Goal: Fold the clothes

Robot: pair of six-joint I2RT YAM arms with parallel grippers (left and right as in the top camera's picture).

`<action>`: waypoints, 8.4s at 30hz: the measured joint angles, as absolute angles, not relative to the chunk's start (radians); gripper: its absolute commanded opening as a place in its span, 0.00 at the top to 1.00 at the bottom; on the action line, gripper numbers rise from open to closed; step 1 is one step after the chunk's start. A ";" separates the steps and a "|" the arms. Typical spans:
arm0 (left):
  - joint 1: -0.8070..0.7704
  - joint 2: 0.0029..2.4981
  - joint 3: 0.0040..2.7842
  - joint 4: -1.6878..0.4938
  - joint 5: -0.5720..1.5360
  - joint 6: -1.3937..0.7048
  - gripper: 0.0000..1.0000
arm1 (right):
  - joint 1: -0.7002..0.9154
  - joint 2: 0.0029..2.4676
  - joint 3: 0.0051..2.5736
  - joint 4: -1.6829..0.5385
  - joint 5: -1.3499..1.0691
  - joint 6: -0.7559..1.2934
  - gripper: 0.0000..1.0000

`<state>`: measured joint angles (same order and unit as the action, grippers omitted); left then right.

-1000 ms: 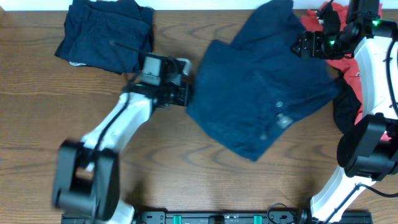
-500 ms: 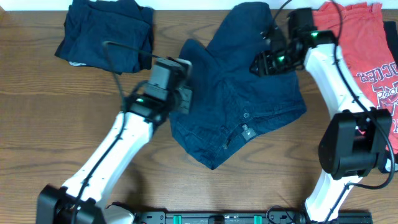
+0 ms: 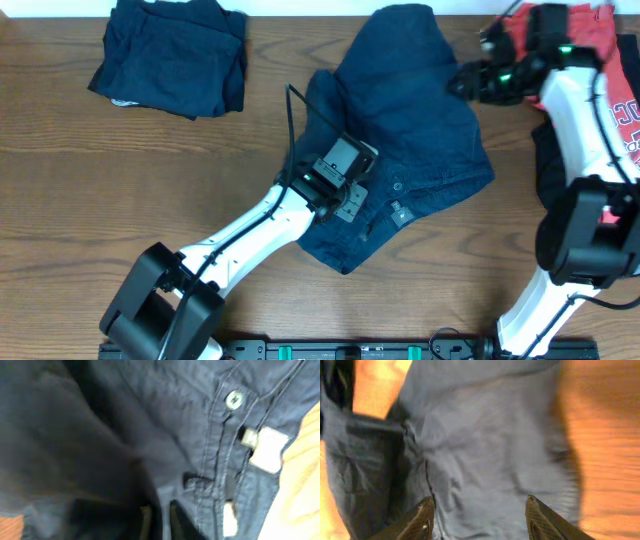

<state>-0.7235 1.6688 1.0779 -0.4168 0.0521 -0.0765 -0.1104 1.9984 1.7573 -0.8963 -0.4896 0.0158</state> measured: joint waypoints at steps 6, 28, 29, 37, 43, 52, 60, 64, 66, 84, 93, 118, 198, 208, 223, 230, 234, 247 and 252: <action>-0.749 1.669 1.078 -0.321 0.122 -0.087 0.41 | -0.190 1.998 1.793 -0.896 -0.507 0.019 0.41; -0.395 1.243 1.091 -0.542 0.101 -0.225 0.06 | -0.204 1.998 1.798 -0.909 -0.524 0.019 0.37; -0.374 1.243 1.093 -0.579 0.096 -0.228 0.06 | -0.203 1.998 1.798 -0.909 -0.524 0.019 0.37; -0.265 1.454 1.092 -0.746 0.127 -0.225 0.06 | -0.179 1.998 1.798 -0.907 -0.523 0.019 0.35; -0.256 1.633 1.092 -0.717 0.237 -0.138 0.14 | -0.152 1.998 1.798 -0.906 -0.508 0.019 0.34; -0.256 1.792 1.092 -0.682 0.311 0.032 0.23 | -0.147 1.998 1.798 -0.906 -0.492 0.019 0.33; -0.256 1.794 1.091 -0.670 0.389 0.102 0.38 | -0.147 1.998 1.798 -0.906 -0.477 0.019 0.32; -0.261 1.794 1.087 -0.668 0.425 0.129 0.39 | -0.147 1.998 1.798 -0.907 -0.476 0.019 0.33; -0.264 1.796 1.085 -0.662 0.435 0.136 0.39 | -0.147 1.998 1.798 -0.907 -0.475 0.019 0.32; -0.264 1.853 1.072 -0.618 0.450 0.154 0.78 | -0.147 1.998 1.798 -0.908 -0.474 0.019 0.32; -0.258 1.853 1.088 -0.682 0.450 0.142 0.79 | -0.141 1.998 1.798 -0.907 -0.473 0.019 0.31; -0.186 1.533 1.158 -0.797 0.094 -0.127 0.94 | -0.084 1.998 1.798 -0.967 -0.451 0.019 0.31; -0.103 1.666 1.160 -0.781 0.215 -0.004 0.02 | -0.014 2.075 1.940 -0.813 -0.326 -0.176 0.06; -0.165 1.839 1.160 -0.842 0.266 0.052 0.86 | 0.021 2.075 1.940 -0.828 -0.345 -0.177 0.07; -0.254 1.864 1.140 -1.111 0.302 -0.208 0.92 | 0.022 2.075 1.940 -0.868 -0.345 -0.177 0.06; -0.391 1.863 1.075 -1.122 0.373 -0.296 0.88 | 0.024 2.075 1.940 -0.877 -0.345 -0.177 0.06; -0.492 1.864 1.073 -1.122 0.413 -0.323 0.87 | 0.024 2.075 1.940 -0.878 -0.345 -0.176 0.06; -0.579 1.858 1.074 -1.120 0.419 -0.385 0.69 | 0.024 2.075 1.940 -0.894 -0.345 -0.173 0.06; -0.606 1.815 1.077 -1.111 0.402 -0.376 0.47 | 0.024 2.075 1.940 -0.893 -0.345 -0.173 0.06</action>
